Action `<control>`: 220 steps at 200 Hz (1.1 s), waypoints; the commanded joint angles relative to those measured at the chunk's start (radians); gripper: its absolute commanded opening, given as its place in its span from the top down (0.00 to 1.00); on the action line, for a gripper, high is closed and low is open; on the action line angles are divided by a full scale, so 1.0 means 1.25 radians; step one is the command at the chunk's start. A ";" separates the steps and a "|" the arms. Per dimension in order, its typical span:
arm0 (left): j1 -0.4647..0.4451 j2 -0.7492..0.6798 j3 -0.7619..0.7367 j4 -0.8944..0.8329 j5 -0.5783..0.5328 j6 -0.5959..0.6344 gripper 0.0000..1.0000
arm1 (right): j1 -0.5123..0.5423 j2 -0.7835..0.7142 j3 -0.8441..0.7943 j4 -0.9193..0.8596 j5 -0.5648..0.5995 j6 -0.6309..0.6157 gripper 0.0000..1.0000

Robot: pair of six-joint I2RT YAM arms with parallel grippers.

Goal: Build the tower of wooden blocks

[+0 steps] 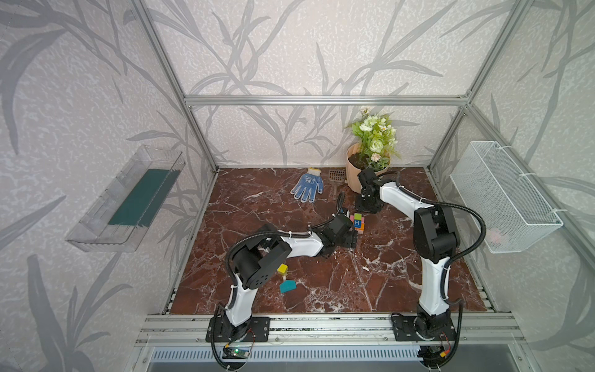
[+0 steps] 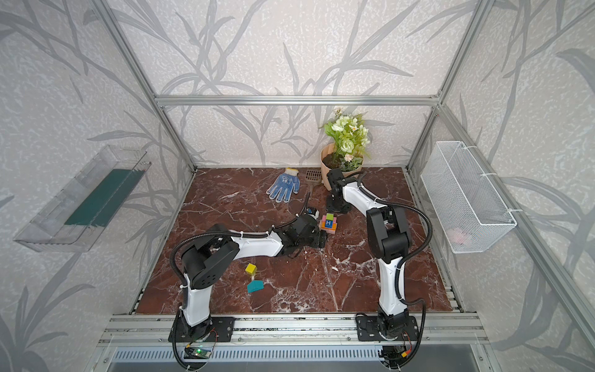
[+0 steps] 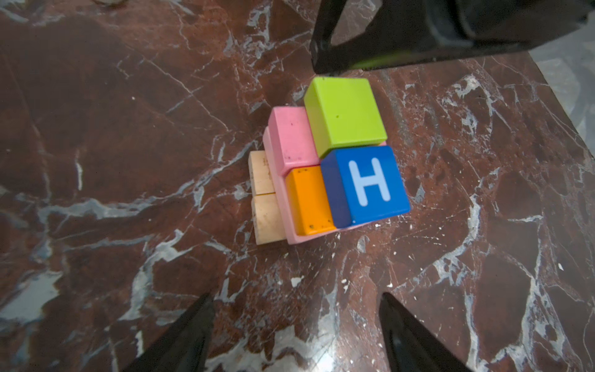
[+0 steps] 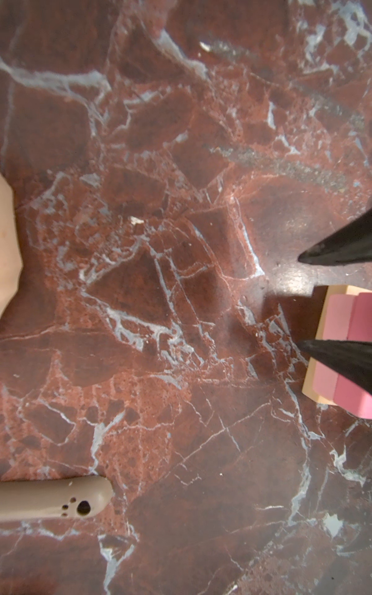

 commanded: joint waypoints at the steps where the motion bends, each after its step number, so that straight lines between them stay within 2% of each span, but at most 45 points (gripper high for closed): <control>1: -0.001 0.005 0.028 -0.048 -0.042 0.001 0.19 | -0.001 0.012 0.014 -0.014 -0.009 -0.005 0.62; 220: 0.011 0.032 0.117 -0.103 -0.074 0.035 0.19 | 0.000 0.006 0.010 -0.015 -0.023 -0.005 0.63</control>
